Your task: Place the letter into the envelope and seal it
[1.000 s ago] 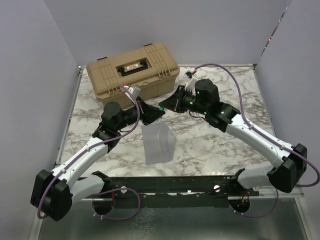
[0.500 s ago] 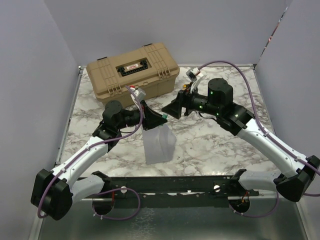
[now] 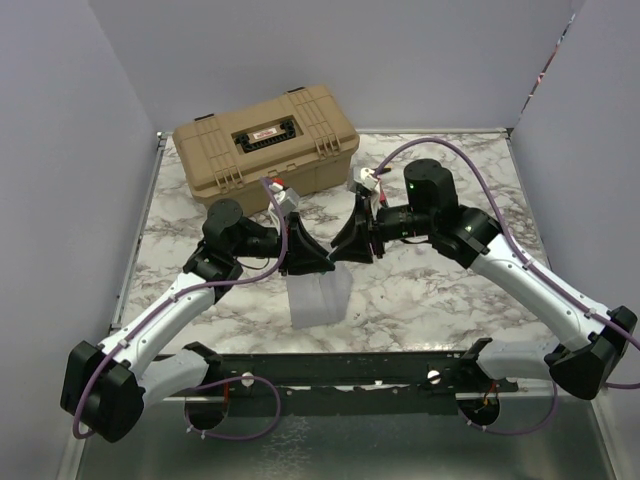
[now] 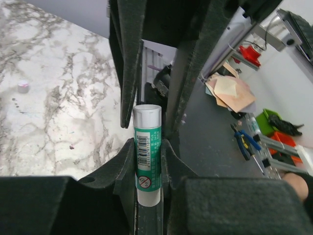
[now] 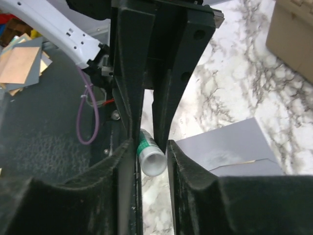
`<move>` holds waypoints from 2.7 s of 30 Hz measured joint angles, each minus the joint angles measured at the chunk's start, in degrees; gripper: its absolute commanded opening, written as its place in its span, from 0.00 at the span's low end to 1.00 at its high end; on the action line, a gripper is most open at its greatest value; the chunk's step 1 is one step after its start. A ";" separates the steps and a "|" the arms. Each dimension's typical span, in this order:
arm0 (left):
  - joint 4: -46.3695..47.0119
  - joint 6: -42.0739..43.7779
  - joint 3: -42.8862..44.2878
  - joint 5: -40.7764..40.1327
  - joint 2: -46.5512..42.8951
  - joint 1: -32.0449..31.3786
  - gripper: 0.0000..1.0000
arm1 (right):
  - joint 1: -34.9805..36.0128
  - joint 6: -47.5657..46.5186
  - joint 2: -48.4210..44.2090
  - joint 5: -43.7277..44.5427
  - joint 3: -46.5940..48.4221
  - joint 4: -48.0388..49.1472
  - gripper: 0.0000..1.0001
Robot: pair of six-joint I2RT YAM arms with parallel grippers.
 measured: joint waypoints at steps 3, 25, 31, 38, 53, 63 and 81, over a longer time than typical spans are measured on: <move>-0.02 0.09 0.00 1.33 -0.07 -0.02 0.00 | 0.00 -1.81 0.02 -2.19 0.00 -1.36 0.15; -8.00 5.77 1.53 -17.38 -0.72 0.44 0.00 | -0.57 32.65 3.72 20.57 -2.03 9.33 0.01; -8.04 6.25 1.77 -20.46 -1.86 0.26 0.00 | 1.03 45.51 3.10 29.77 -2.03 10.21 0.62; -7.52 6.14 2.58 -15.91 -2.40 -0.04 0.00 | 2.10 34.80 -2.45 28.52 -2.62 9.88 0.70; -7.48 6.32 2.86 1.14 -2.10 -0.07 0.00 | 2.27 7.54 -3.26 10.47 -1.75 -0.61 0.47; -7.74 6.62 2.89 3.63 -1.99 0.07 0.00 | 2.32 8.41 -0.79 3.21 -1.36 0.52 0.11; -12.63 7.65 2.91 -19.85 -2.45 0.66 0.00 | 1.95 41.05 1.20 27.10 -7.41 13.84 0.05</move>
